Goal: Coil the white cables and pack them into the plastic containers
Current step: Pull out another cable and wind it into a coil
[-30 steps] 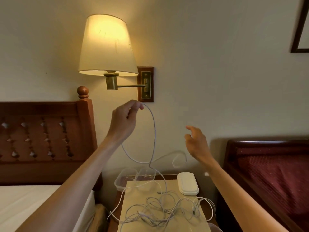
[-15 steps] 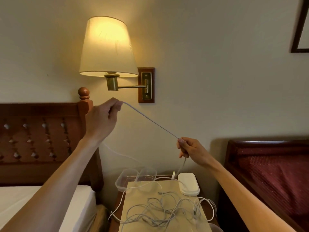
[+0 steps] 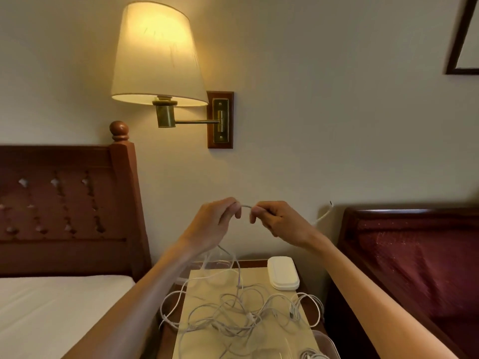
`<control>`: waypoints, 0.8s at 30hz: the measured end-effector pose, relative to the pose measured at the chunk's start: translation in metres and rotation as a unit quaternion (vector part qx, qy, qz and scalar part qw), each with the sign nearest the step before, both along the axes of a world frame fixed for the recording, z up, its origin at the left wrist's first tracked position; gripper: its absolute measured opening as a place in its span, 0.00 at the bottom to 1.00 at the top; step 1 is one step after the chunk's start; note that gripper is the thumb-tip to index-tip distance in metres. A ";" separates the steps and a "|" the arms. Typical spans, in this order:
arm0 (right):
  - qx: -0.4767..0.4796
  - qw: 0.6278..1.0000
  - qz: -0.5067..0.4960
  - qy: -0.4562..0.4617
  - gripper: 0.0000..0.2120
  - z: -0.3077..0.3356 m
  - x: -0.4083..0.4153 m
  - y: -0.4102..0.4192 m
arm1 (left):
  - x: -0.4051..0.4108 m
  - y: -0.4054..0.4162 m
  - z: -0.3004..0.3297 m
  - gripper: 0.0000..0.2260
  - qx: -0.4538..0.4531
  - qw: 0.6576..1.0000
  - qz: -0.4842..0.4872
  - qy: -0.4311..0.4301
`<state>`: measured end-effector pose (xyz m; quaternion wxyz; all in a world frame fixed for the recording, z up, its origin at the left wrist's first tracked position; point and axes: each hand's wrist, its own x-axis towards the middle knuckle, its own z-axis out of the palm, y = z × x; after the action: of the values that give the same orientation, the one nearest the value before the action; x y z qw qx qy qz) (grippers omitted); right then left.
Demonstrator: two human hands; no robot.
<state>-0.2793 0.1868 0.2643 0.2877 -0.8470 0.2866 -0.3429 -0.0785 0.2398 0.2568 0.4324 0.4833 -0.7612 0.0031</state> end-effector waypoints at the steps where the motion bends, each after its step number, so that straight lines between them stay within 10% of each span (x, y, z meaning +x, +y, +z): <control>1: 0.062 0.998 0.024 -0.012 0.16 -0.006 -0.007 -0.001 | 0.008 -0.002 0.001 0.11 -0.023 0.999 0.035 0.001; 9: 0.334 0.929 0.106 -0.121 0.17 -0.025 -0.037 0.001 | 0.073 -0.011 0.011 0.11 -0.049 0.969 0.240 0.046; 17: 0.476 0.796 0.180 -0.329 0.13 0.014 -0.031 0.016 | 0.100 -0.010 -0.024 0.05 -0.011 0.981 0.196 0.008; 24: 0.394 0.864 0.095 -0.298 0.13 0.046 -0.015 0.014 | -0.003 0.035 -0.049 0.17 0.295 0.919 0.035 -0.258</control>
<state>-0.2945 0.2008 0.3104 0.7007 -0.5433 0.2165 -0.4087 -0.0818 0.2747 0.2083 0.0580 0.5977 -0.7954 -0.0820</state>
